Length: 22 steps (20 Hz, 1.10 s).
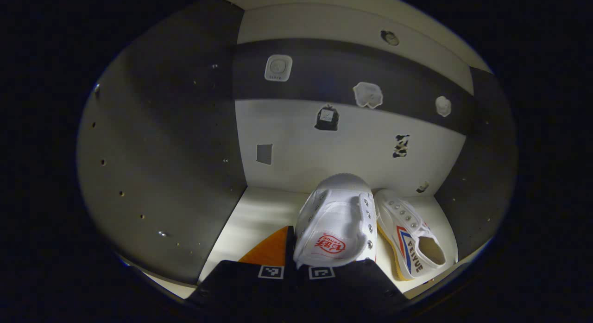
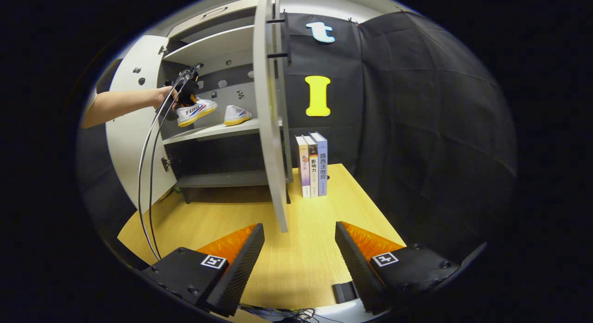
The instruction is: Grab one shoe with the right hand and put it into the shoe cabinet, grab the other shoe with the left hand and put it into the shoe cabinet; then close the right door with the right hand and the left door with the left hand.
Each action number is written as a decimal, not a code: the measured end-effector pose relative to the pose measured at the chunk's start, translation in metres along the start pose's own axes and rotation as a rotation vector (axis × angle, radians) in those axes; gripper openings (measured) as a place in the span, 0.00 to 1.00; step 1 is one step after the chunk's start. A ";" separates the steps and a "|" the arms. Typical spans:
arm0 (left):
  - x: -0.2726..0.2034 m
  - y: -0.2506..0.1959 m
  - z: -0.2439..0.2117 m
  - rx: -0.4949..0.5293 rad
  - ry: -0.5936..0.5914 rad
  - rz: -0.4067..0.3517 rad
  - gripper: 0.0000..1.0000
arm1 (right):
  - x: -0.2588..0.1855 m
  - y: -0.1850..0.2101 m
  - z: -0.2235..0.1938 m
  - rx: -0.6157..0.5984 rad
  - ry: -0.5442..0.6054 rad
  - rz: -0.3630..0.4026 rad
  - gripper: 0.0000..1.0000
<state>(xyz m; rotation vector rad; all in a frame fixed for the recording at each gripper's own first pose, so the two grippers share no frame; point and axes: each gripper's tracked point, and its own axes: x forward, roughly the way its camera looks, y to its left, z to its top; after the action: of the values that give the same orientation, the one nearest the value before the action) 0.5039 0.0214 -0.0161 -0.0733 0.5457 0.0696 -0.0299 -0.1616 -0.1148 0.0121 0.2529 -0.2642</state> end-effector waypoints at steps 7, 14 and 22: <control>0.041 0.003 -0.019 0.074 0.085 0.096 0.05 | 0.000 -0.042 0.000 0.054 -0.009 -0.119 0.98; 0.025 -0.006 -0.014 0.106 0.060 0.087 0.22 | 0.002 -0.044 0.009 0.063 -0.031 -0.122 0.99; -0.078 -0.010 -0.010 0.145 -0.095 -0.041 0.97 | 0.000 -0.049 0.059 0.070 -0.118 -0.110 0.99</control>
<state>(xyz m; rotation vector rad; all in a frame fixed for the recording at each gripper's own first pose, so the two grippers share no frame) 0.4327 0.0064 0.0165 0.0602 0.4526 -0.0062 -0.0286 -0.2118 -0.0570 0.0514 0.1270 -0.3821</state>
